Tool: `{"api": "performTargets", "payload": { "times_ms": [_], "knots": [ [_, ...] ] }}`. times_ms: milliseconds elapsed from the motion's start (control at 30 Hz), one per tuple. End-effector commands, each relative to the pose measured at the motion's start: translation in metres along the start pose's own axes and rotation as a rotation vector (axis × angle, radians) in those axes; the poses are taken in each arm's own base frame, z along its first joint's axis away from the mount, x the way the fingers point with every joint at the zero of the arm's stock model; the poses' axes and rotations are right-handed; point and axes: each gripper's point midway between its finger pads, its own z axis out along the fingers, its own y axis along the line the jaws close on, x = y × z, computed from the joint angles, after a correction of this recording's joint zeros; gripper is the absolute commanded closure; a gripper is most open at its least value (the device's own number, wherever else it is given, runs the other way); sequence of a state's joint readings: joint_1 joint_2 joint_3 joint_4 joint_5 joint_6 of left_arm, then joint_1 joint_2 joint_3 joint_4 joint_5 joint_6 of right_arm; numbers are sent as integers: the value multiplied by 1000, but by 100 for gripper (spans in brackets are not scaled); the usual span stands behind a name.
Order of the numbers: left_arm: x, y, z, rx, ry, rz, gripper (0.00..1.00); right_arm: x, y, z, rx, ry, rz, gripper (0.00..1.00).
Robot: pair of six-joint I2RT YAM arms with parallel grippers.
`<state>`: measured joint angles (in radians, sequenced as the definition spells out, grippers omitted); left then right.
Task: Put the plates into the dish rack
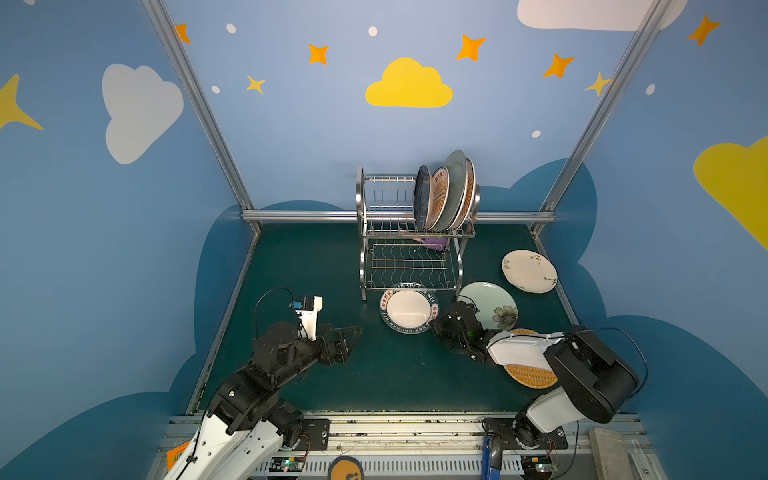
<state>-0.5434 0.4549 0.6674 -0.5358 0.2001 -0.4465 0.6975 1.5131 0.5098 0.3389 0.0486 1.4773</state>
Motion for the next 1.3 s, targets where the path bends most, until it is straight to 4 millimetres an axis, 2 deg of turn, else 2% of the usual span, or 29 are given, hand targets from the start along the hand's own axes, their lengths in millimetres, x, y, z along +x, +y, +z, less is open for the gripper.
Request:
{"api": "performTargets", "payload": {
  "times_ms": [0,167,433,667,900,1267],
  "knots": [
    [-1,0,1,-2,-1,-4,0,10,-60,-14,208,65,-37,100],
    [1,-6,8,37,18,-6,0,8,-65,-31,219,89,-98,100],
    [1,-11,21,67,25,-43,0,6,-47,-67,147,122,-193,100],
    [4,-16,31,75,32,-29,0,5,-30,-85,47,143,-211,100],
    [8,-23,40,43,8,75,0,4,-14,-97,-70,123,-243,100],
    [9,-62,54,56,-8,395,0,6,12,-126,-180,138,-292,100]
  ]
}}
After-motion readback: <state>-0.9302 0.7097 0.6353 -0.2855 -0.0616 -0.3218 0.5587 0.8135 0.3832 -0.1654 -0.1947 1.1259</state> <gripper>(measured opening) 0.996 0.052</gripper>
